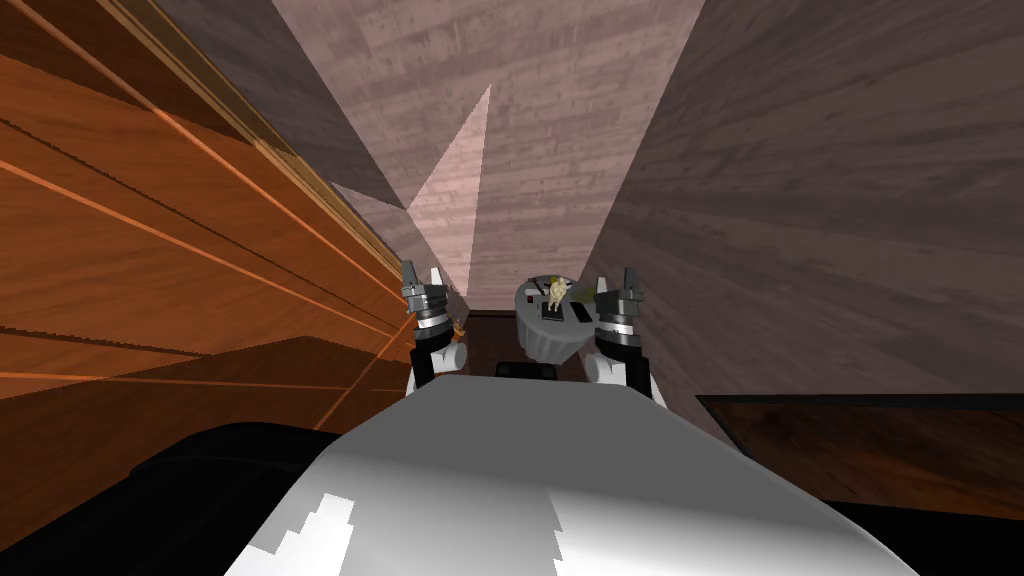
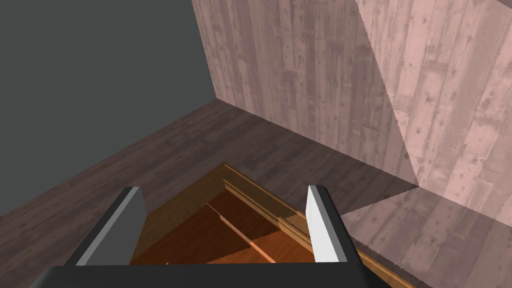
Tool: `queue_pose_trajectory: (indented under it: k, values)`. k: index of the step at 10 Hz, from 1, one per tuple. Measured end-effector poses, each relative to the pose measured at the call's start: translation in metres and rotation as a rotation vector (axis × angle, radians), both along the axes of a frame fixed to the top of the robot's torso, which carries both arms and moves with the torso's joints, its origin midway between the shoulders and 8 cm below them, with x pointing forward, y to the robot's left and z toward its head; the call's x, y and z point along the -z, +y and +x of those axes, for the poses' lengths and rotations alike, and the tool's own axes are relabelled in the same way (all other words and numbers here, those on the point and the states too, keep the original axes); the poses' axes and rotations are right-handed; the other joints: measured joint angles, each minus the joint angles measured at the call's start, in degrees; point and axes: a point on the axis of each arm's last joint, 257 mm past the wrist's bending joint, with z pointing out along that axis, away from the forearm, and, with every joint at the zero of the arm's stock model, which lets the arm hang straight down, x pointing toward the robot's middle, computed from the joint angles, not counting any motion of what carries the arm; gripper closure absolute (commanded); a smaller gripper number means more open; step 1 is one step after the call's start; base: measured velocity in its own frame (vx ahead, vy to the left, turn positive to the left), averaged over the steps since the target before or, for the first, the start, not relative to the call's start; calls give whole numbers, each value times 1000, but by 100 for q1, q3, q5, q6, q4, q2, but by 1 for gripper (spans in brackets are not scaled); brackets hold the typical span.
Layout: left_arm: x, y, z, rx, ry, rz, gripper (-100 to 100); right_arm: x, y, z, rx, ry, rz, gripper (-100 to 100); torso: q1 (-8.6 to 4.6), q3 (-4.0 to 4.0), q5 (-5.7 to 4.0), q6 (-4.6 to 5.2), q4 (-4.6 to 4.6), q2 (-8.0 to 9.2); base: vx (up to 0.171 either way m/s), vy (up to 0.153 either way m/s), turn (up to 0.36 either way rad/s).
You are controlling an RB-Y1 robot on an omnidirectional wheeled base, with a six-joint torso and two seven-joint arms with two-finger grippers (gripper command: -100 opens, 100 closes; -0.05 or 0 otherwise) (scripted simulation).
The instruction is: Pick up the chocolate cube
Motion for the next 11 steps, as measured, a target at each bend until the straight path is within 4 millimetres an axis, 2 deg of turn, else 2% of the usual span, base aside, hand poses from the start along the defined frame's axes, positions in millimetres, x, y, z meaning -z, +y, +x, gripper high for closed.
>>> queue_pose_trajectory:
  k: [4,6,7,8,9,10,11]
  values:
    - [0,0,0,0,0,0,0,37,14,7,-65,109,-60,-100,35,23,8,0,9,40,-100,94,40]
    - [0,0,0,0,0,0,0,82,30,7,-114,210,-94,-100,61,33,13,-1,12,58,-140,142,44]
    - [0,0,0,0,0,0,0,89,33,8,-126,234,-108,-100,47,31,12,0,12,51,-81,108,64]
    - [0,0,0,0,0,0,0,106,36,11,-145,276,-123,-100,41,23,9,-1,9,38,-98,124,110]
    - [0,0,0,0,0,0,0,128,36,4,-168,336,-138,-100,43,24,10,0,9,42,-91,99,27]
    - [0,0,0,0,0,0,0,141,40,2,-182,366,-149,-100,37,23,9,0,9,38,-87,100,72]
    - [0,0,0,0,0,0,0,163,45,1,-203,412,-169,-100,36,21,8,-1,8,36,-111,128,141]
